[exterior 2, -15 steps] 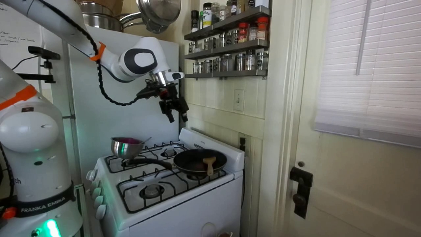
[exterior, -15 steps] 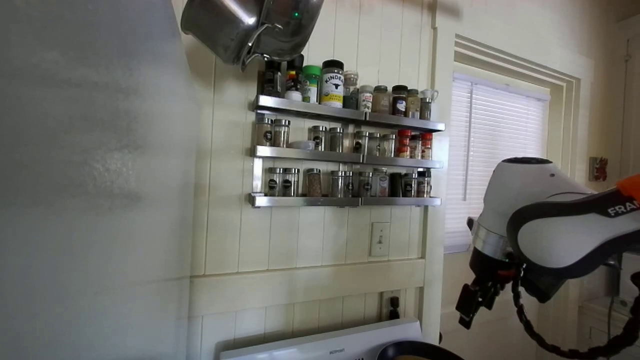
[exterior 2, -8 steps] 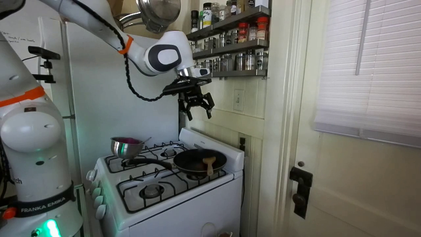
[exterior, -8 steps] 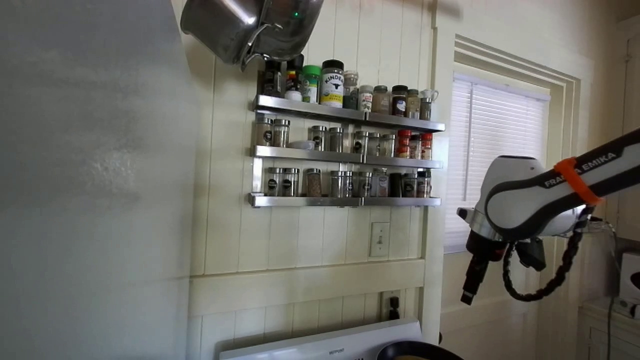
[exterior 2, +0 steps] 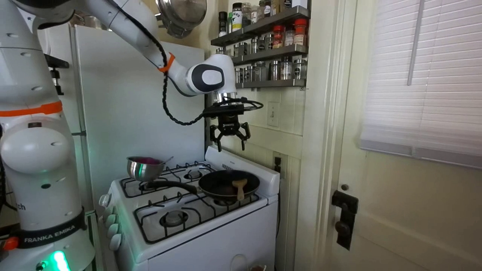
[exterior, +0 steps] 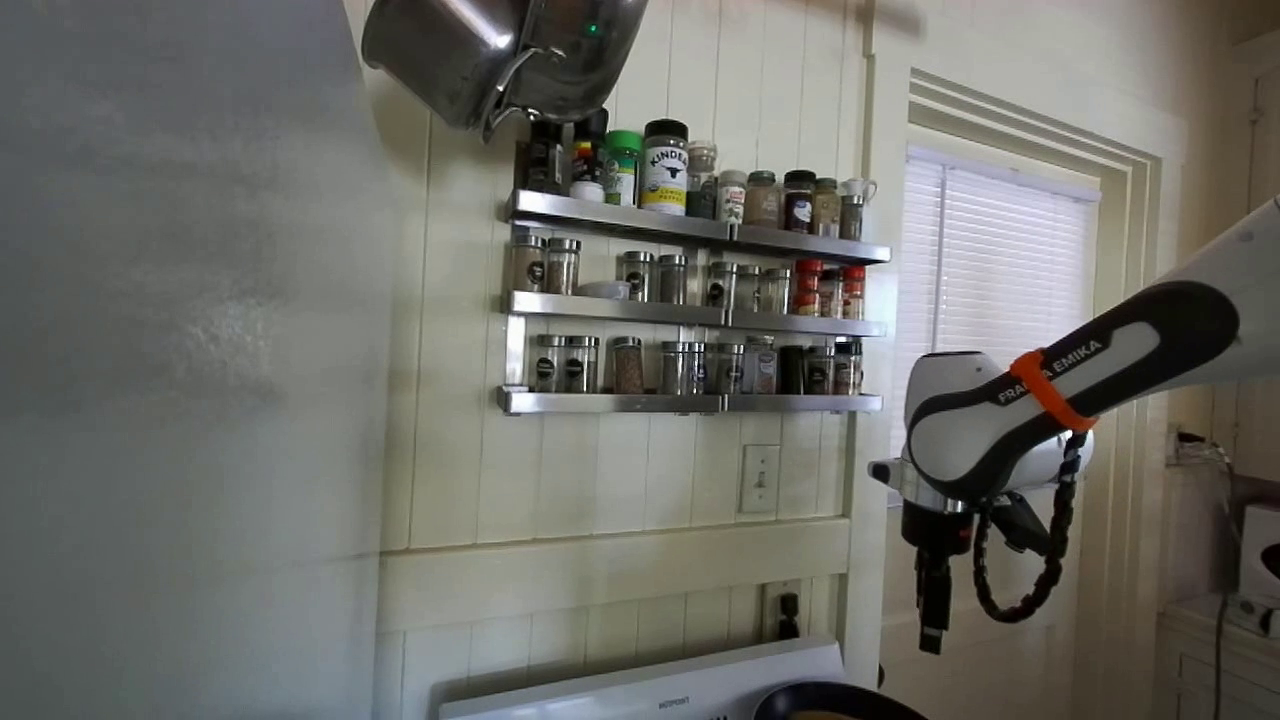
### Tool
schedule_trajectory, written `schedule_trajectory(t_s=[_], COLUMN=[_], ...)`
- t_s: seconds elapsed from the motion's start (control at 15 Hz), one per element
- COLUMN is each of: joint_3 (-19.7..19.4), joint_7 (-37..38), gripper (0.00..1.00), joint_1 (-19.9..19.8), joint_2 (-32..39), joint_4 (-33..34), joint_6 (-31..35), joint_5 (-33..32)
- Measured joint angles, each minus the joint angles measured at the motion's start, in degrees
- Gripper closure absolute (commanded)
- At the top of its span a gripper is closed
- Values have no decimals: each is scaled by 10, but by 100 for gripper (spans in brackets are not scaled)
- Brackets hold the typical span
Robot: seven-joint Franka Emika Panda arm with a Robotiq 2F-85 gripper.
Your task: Move the silver bowl forward, then use the wooden spoon to stir in the pan
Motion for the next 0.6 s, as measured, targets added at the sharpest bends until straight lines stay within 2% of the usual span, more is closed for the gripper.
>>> schedule_trajectory(t_s=[0.27,0.6], joint_3=[1,6], joint_7=[7,-2], gripper=[0,0], joint_1=[-25,-34], joint_2=[14,21], joint_4=[10,7], joint_6=[0,-1], joint_5=[-4,-15])
